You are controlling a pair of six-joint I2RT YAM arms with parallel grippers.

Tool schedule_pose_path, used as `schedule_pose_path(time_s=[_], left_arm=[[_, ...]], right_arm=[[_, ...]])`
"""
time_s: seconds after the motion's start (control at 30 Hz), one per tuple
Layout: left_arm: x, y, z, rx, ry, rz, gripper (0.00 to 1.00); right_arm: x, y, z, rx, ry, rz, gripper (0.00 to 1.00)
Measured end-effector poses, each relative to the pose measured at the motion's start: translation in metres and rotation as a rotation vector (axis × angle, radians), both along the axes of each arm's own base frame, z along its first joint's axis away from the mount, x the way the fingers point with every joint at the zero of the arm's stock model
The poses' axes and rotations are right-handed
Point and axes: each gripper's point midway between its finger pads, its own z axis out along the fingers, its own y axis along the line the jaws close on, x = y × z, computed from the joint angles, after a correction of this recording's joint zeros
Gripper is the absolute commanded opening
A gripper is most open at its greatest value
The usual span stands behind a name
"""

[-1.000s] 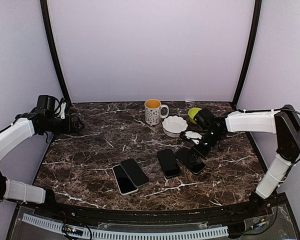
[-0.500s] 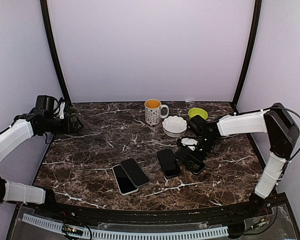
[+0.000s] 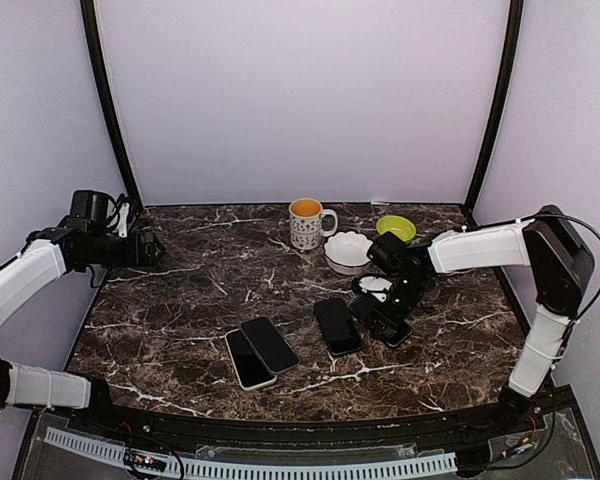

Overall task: Take the phone out of the phone case
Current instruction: Pick up the phone with the phone case at the center of the board, then pass from the right arm to the left

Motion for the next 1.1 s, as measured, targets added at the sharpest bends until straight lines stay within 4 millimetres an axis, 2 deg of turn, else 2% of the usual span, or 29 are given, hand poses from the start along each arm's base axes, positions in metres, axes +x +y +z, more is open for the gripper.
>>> schedule_pose_path(time_s=[0.17,0.47,0.6,0.7,0.83,1.0,1.1], left_arm=[[-0.001,0.001,0.004,0.005,-0.013,0.004,0.98],[-0.002,0.001,0.01,0.006,-0.034,-0.002,0.98],[-0.005,-0.005,0.012,-0.008,-0.039,-0.023,0.97],[-0.006,-0.012,0.013,-0.028,-0.04,-0.052,0.97],[-0.008,-0.026,0.015,-0.063,-0.046,-0.109,0.95],[-0.016,-0.053,0.022,-0.132,-0.061,-0.222,0.93],[-0.022,-0.075,0.028,-0.192,-0.073,-0.316,0.92]], right_arm=[[0.0,0.002,0.001,0.004,-0.008,-0.018,0.65],[0.002,0.002,0.004,0.001,-0.013,-0.032,0.54],[0.009,0.0,0.012,-0.009,-0.063,-0.047,0.42],[0.018,0.001,0.031,0.012,-0.124,-0.06,0.42],[0.031,0.013,0.07,0.092,-0.235,-0.065,0.42],[0.035,0.045,0.107,0.219,-0.348,-0.005,0.41],[0.028,0.074,0.125,0.306,-0.4,0.067,0.4]])
